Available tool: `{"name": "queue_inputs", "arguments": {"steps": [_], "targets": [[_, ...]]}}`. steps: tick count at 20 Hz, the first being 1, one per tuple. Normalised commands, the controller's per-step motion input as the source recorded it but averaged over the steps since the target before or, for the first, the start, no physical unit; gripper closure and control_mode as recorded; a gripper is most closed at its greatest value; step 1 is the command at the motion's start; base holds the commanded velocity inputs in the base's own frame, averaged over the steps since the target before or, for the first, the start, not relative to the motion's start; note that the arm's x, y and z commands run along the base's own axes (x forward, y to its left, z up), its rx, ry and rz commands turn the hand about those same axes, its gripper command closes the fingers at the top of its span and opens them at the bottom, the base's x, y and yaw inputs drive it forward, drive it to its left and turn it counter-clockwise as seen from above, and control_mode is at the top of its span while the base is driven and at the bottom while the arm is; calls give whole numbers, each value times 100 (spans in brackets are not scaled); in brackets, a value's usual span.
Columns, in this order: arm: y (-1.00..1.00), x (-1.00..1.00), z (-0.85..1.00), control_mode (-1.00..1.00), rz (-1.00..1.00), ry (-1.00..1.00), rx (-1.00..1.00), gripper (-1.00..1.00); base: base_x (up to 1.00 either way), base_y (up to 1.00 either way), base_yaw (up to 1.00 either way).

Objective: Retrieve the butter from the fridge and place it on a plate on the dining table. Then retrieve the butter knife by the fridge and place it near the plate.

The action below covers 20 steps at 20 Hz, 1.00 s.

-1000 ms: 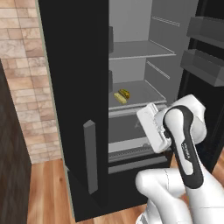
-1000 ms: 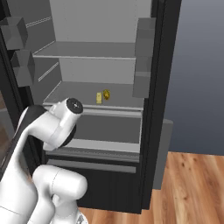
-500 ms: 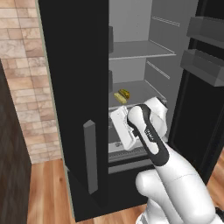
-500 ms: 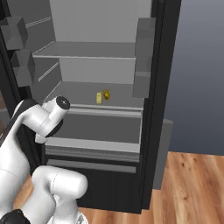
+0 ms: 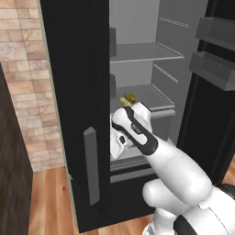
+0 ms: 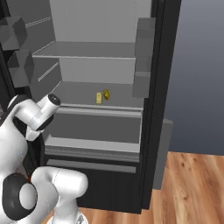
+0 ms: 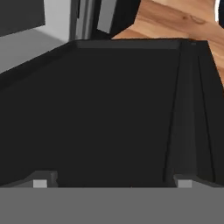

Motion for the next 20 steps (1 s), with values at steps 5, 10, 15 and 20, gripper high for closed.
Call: {"name": "queue_inputs", "arguments": {"steps": [5, 10, 15, 20], "targets": [[88, -5, -16, -100, 9, 7, 0, -100, 0, 0, 0], [77, -18, -9, -100, 2, 5, 0, -100, 0, 0, 0], [49, -15, -6, -100, 0, 4, 0, -100, 0, 0, 0], [11, 0, 0, -100, -1, 4, -2, -100, 0, 0, 0]]}}
